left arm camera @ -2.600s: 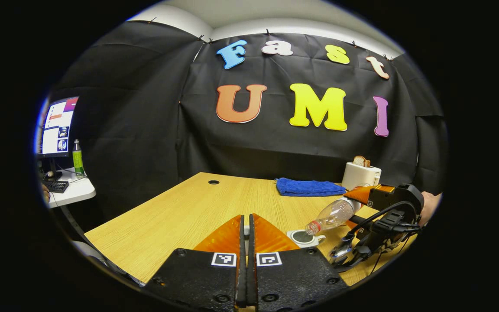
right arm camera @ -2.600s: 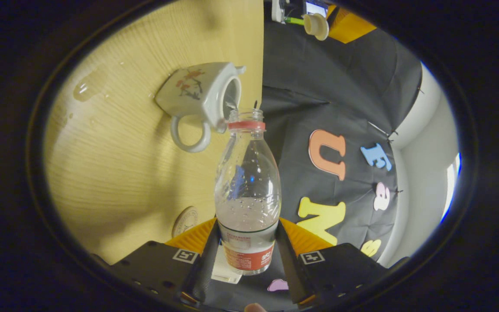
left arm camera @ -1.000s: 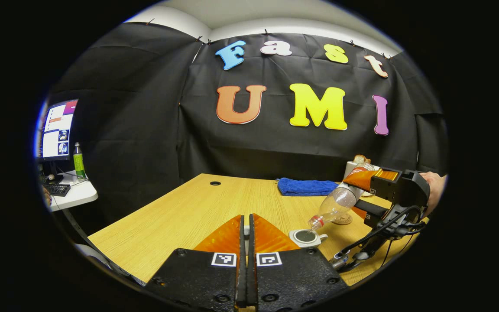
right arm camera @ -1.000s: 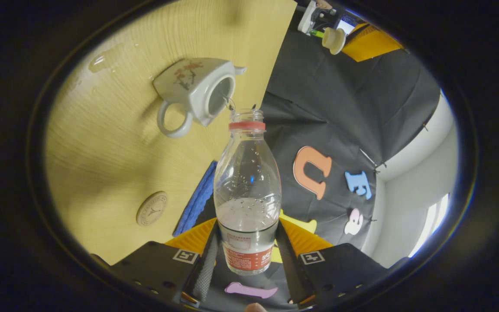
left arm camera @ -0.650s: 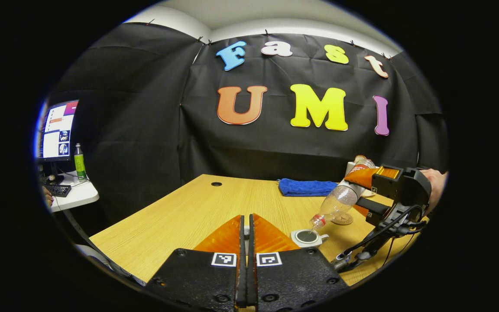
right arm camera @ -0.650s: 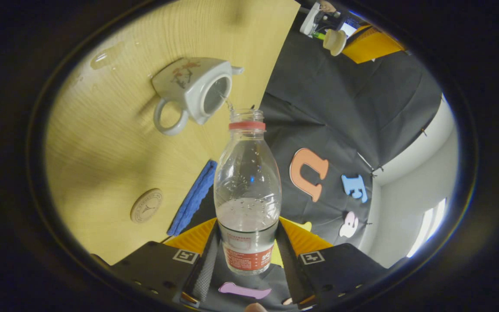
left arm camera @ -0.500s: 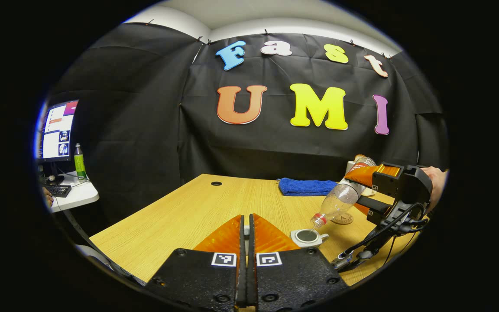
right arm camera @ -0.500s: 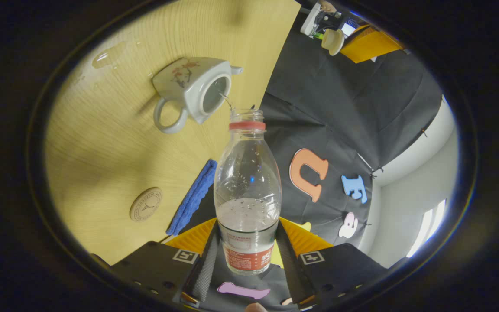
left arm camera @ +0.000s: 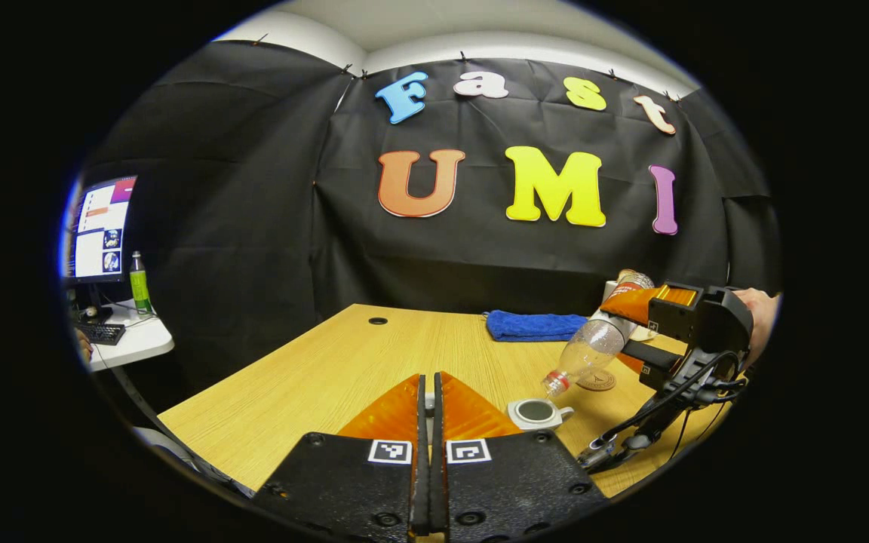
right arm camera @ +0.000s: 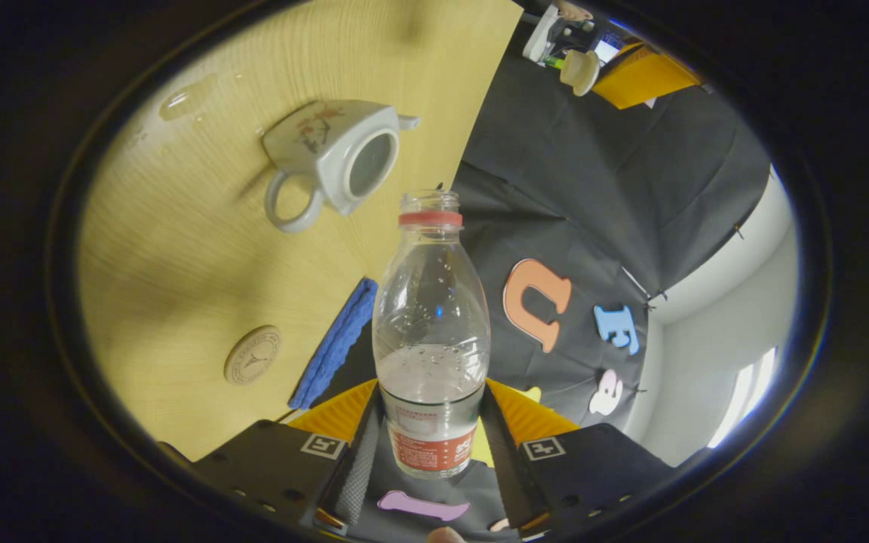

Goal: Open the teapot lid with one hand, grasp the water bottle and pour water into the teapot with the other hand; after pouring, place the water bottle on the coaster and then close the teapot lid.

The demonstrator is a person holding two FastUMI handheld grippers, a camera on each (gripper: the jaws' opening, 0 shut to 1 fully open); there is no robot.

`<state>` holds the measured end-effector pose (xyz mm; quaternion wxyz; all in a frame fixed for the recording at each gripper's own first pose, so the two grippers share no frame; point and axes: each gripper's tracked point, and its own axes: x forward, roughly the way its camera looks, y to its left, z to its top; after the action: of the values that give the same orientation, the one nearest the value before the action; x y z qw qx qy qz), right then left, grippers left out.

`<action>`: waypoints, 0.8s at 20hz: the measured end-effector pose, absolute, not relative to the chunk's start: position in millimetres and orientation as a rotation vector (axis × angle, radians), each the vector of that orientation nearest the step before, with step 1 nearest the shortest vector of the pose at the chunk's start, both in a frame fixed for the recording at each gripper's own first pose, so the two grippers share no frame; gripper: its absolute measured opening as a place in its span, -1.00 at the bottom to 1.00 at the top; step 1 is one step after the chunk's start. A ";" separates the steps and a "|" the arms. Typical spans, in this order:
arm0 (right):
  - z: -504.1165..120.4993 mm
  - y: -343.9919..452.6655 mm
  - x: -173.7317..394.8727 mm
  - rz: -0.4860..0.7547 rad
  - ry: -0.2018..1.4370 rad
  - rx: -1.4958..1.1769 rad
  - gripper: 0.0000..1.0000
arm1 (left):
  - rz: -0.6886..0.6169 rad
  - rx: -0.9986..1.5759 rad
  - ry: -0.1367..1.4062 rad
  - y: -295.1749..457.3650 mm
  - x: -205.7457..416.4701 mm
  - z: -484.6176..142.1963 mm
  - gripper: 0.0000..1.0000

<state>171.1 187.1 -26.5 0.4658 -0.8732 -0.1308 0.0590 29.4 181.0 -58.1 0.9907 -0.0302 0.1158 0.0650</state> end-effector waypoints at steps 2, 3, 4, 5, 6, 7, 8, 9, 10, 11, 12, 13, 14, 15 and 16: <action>-28.1 186.9 170.7 0.152 -0.319 -2.133 0.43 | 0.135 -0.060 0.231 182.5 29.6 -57.8 -0.94; -29.2 186.9 170.3 0.157 -0.315 -2.124 0.40 | 0.136 -0.060 0.230 183.6 28.3 -57.5 -0.94; -31.0 186.3 170.1 0.168 -0.310 -2.106 0.40 | 0.137 -0.059 0.230 184.0 28.0 -56.9 -0.94; -33.3 185.2 170.3 0.182 -0.301 -2.082 0.40 | 0.140 -0.058 0.228 185.2 27.6 -55.9 -0.94; -35.6 182.8 169.9 0.196 -0.286 -2.049 0.42 | 0.145 -0.056 0.223 186.3 27.7 -53.4 -0.94; -39.0 180.7 169.8 0.211 -0.267 -2.020 0.43 | 0.146 -0.055 0.215 186.3 26.7 -50.5 -0.94; -41.3 178.9 171.1 0.217 -0.252 -1.994 0.43 | 0.146 -0.055 0.206 186.1 25.8 -47.3 -0.94; -42.6 180.4 170.9 0.222 -0.245 -1.968 0.43 | 0.146 -0.054 0.199 186.8 25.1 -44.7 -0.94; -45.7 179.2 172.0 0.234 -0.230 -1.931 0.43 | 0.148 -0.055 0.193 187.0 24.8 -43.1 -0.94; -49.0 177.8 174.7 0.244 -0.209 -1.879 0.40 | 0.148 -0.055 0.190 187.5 24.5 -42.4 -0.94; -54.6 176.4 174.2 0.263 -0.190 -1.816 0.40 | 0.150 -0.054 0.189 187.4 24.0 -41.5 -0.94; -59.3 175.1 174.9 0.278 -0.172 -1.756 0.40 | 0.150 -0.052 0.189 186.3 24.2 -41.1 -0.94; -60.3 174.9 176.0 0.286 -0.155 -1.699 0.43 | 0.150 -0.048 0.187 186.3 24.0 -40.6 -0.95; -60.8 174.4 175.0 0.295 -0.143 -1.639 0.45 | 0.149 -0.045 0.186 185.9 24.0 -40.5 -0.95; -60.8 174.5 174.0 0.304 -0.133 -1.574 0.40 | 0.147 -0.040 0.187 185.2 24.8 -41.6 -0.95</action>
<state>174.0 174.5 -60.8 0.6937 -0.7048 -0.0596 0.1362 24.8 185.2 -41.6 0.9927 -0.0200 0.0933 0.0734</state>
